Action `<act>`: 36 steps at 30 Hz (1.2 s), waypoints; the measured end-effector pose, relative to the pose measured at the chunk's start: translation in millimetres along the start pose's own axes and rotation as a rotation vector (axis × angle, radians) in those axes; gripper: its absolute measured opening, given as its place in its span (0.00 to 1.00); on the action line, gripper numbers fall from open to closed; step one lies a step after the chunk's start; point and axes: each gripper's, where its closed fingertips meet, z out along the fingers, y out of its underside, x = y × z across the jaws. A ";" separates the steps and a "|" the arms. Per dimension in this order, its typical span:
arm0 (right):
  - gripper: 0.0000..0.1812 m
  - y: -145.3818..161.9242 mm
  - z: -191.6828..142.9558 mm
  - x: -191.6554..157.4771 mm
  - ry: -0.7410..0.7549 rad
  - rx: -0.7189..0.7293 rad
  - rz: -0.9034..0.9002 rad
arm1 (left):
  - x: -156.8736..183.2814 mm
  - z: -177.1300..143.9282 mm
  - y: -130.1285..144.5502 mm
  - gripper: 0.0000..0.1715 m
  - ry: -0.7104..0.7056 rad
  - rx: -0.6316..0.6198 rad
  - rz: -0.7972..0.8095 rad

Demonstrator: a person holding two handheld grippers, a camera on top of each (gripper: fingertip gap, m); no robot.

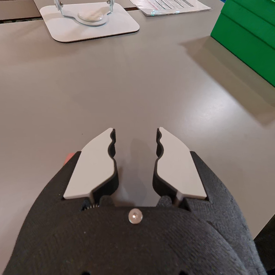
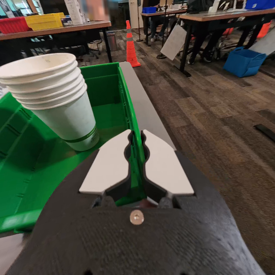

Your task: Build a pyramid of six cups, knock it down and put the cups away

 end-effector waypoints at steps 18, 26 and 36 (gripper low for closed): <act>0.03 9.9 -24.9 -22.8 -0.231 -0.124 -0.045 | -1.1 0.2 2.3 0.31 0.001 -0.011 0.000; 0.21 -4.5 -22.5 -27.9 -0.187 -0.064 -0.026 | 0.6 2.1 3.8 0.31 0.003 -0.018 0.007; 0.06 26.1 -5.0 -22.5 -0.106 -0.190 -0.062 | 0.4 1.7 3.2 0.31 0.006 -0.013 0.001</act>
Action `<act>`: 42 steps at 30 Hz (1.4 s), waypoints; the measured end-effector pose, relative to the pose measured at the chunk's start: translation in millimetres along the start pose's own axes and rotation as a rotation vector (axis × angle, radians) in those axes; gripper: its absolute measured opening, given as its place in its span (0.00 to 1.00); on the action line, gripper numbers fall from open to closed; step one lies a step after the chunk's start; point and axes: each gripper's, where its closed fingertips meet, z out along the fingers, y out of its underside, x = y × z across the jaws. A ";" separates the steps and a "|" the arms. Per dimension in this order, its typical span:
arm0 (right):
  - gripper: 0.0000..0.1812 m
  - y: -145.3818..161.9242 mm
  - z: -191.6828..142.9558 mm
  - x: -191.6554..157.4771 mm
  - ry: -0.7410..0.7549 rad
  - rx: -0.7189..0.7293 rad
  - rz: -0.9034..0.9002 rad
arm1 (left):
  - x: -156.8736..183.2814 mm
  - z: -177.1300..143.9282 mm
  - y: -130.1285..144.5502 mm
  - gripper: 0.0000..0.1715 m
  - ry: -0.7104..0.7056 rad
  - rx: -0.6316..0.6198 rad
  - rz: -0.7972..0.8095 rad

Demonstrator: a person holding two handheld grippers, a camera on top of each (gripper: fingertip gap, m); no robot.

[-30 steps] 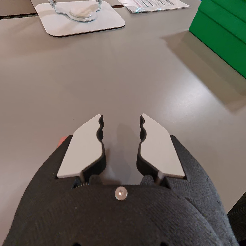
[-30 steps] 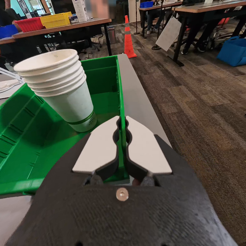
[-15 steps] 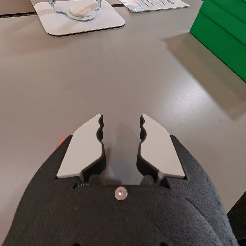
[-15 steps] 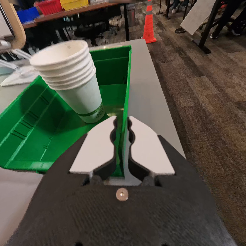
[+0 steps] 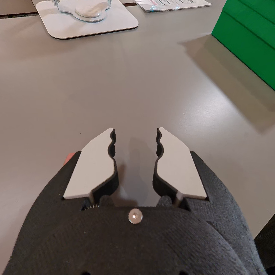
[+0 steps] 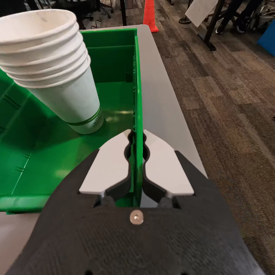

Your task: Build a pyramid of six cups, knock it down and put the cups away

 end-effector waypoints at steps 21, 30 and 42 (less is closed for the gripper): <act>0.03 -16.6 -3.1 -5.1 -0.055 0.024 0.105 | -10.8 -7.9 -7.0 0.32 -0.074 0.030 -0.013; 0.04 -18.1 -14.1 -7.3 -0.092 0.051 0.199 | -108.9 -133.4 -52.1 0.40 -0.688 0.317 -0.023; 0.03 -14.0 -5.3 -42.4 -0.166 -0.011 0.073 | -218.7 -167.3 23.2 0.29 -0.767 0.120 -0.140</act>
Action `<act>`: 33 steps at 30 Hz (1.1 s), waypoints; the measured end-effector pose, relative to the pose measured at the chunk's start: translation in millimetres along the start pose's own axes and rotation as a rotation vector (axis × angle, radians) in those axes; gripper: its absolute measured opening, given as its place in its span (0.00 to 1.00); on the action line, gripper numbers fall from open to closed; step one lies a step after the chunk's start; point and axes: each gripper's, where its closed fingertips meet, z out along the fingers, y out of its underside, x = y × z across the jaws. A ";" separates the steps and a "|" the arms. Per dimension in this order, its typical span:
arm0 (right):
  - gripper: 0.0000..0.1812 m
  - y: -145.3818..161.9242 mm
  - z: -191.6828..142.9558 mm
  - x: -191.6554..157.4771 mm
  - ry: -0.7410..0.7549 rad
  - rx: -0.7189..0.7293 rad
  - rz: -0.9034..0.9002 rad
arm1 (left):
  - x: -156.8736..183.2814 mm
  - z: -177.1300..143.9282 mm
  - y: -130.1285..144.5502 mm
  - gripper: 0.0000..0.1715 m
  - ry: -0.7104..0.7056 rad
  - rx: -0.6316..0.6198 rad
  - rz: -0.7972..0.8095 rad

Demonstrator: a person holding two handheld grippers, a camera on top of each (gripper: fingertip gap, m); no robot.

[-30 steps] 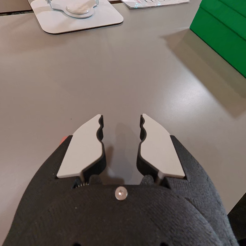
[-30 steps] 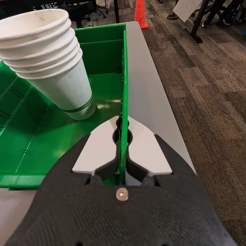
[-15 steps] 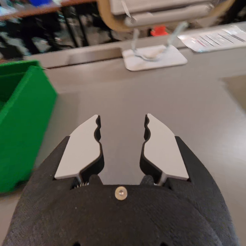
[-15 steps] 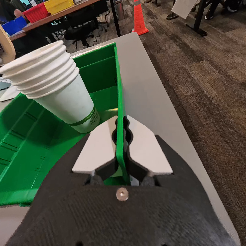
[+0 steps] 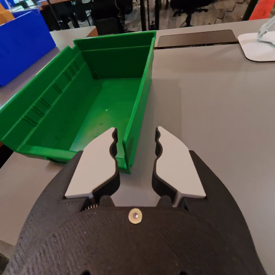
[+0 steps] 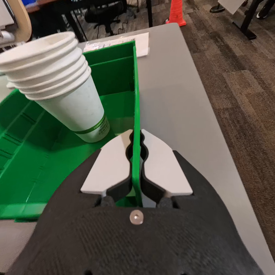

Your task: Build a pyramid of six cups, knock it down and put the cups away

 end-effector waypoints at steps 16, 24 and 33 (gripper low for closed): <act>0.04 19.4 10.6 -11.0 -0.027 -0.182 -0.266 | -0.8 22.8 5.4 0.04 0.090 -0.064 0.024; 0.03 21.4 19.6 -46.6 -0.052 -0.188 -0.122 | 12.0 1.7 -24.9 0.04 0.109 0.046 0.108; 0.03 30.8 45.4 -213.4 -0.237 -0.180 -0.168 | 12.8 -20.3 -49.3 0.04 0.141 0.080 0.042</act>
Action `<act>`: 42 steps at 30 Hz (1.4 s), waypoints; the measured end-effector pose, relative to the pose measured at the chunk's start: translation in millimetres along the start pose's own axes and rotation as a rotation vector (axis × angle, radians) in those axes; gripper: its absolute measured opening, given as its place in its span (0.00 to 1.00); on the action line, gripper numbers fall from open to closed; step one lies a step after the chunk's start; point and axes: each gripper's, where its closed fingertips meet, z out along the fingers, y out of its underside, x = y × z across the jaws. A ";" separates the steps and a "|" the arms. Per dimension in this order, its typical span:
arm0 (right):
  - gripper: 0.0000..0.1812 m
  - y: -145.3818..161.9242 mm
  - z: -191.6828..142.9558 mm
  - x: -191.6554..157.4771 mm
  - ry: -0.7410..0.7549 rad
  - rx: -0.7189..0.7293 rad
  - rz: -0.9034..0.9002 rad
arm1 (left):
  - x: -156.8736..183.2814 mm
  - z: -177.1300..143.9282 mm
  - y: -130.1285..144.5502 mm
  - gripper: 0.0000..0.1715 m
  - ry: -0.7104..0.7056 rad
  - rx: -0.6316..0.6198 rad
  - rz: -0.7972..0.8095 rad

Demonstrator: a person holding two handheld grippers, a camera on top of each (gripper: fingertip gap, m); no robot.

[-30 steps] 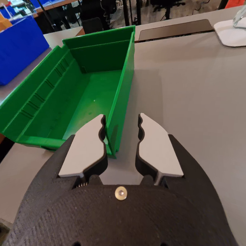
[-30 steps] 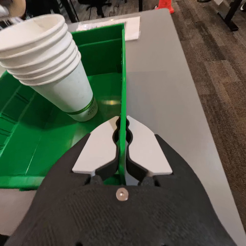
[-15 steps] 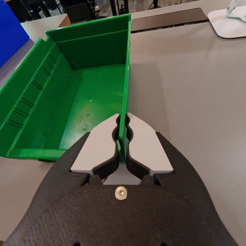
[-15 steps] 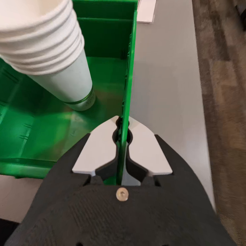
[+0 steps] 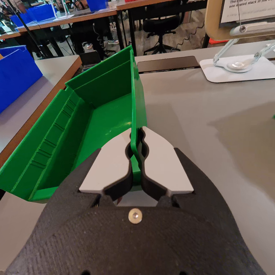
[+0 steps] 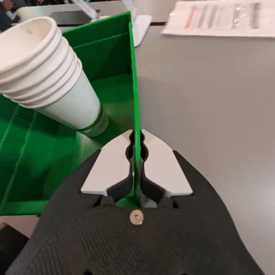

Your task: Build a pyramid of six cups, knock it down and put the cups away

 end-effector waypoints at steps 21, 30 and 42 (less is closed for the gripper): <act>0.04 -40.5 162.7 -311.0 -0.067 0.055 -0.197 | -37.3 -95.3 -115.9 0.03 -0.001 0.126 0.091; 0.20 -30.9 183.3 -442.5 -0.247 0.002 -0.266 | -48.8 -112.9 -151.2 0.04 -0.008 0.196 0.093; 0.28 -45.2 115.1 -435.2 -0.541 0.136 -0.203 | 7.2 -88.9 -157.4 0.02 0.075 0.207 0.116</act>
